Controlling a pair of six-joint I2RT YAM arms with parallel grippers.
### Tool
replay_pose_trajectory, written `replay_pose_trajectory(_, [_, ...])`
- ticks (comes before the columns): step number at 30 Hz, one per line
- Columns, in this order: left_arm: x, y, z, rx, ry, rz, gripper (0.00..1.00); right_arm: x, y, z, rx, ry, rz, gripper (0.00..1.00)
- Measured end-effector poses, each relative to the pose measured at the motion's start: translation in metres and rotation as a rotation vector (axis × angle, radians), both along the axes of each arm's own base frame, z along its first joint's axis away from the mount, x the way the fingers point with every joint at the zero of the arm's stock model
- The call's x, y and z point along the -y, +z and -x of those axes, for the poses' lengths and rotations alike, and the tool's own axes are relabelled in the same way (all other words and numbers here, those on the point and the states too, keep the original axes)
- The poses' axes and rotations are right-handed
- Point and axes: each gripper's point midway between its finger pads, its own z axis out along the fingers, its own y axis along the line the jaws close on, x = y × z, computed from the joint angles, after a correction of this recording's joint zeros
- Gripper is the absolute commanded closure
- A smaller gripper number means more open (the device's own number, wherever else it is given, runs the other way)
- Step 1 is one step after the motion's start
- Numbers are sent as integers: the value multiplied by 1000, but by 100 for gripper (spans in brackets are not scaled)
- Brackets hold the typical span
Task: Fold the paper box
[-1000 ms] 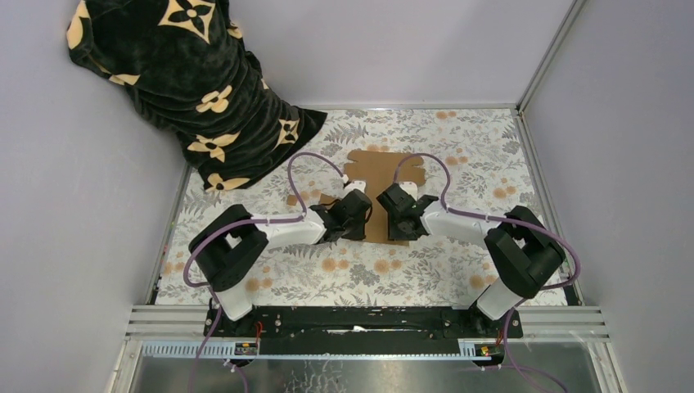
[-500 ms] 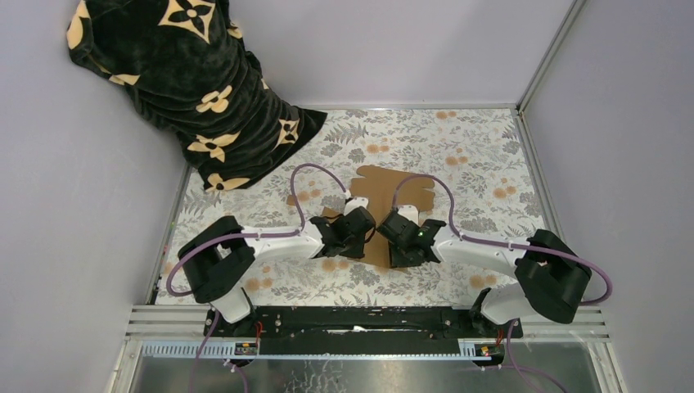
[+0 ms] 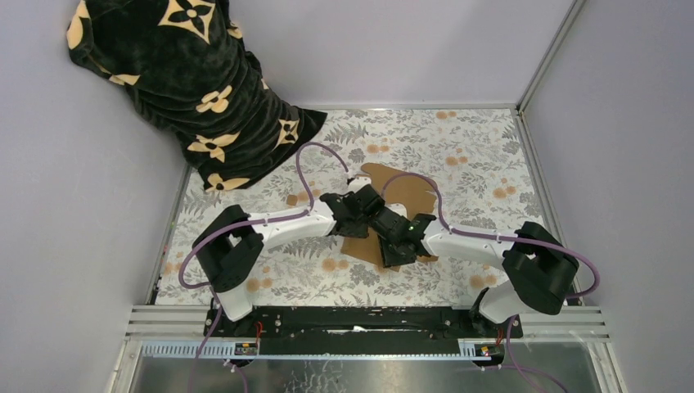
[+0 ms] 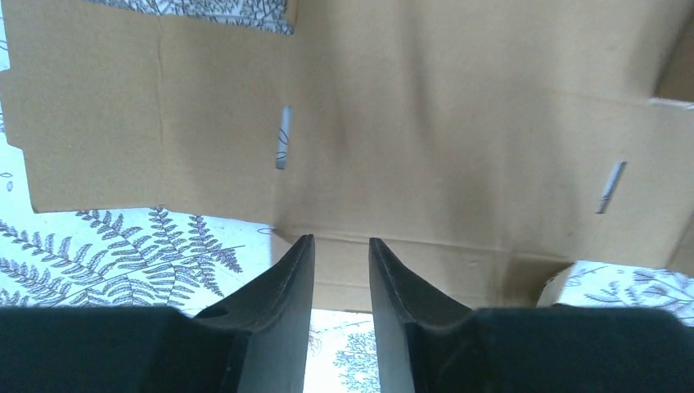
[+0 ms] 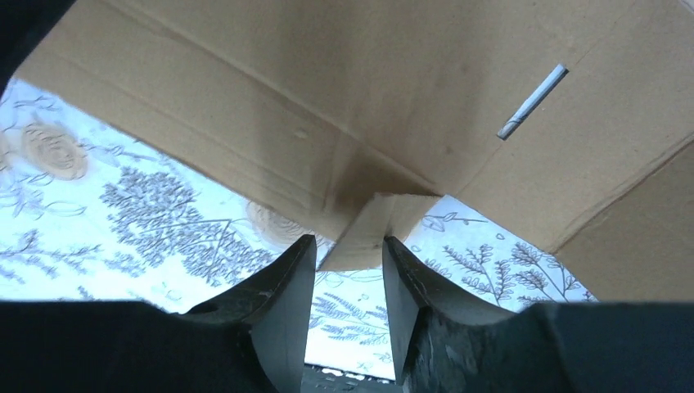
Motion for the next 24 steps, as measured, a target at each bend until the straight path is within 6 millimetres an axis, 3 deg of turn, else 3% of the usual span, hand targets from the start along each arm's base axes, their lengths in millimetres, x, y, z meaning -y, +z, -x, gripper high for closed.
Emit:
replay_pose_trajectory(4, [4,19,-11,22,6,2,56,-9,10,-2,-6,34,-24,50])
replay_pose_trajectory(7, [3,39,-21,46,16,10,52,-19,32,-6,5,63,-48,42])
replay_pose_trajectory(11, [-10,81,-34,103,36,28,47,-28,82,-23,76,82,-76,37])
replay_pose_trajectory(14, [-21,109,-44,146,65,86,42,-50,130,-46,175,114,-153,36])
replay_pose_trajectory(16, [-29,120,-51,168,88,117,38,-67,159,-62,240,144,-213,37])
replay_pose_trajectory(18, [-41,120,-54,177,111,137,35,-76,173,-75,277,176,-245,38])
replay_pose_trajectory(21, [-60,106,-53,163,143,142,33,-82,167,-85,276,249,-228,38])
replay_pose_trajectory(24, [-84,82,-44,132,184,125,28,-84,143,-89,244,318,-167,38])
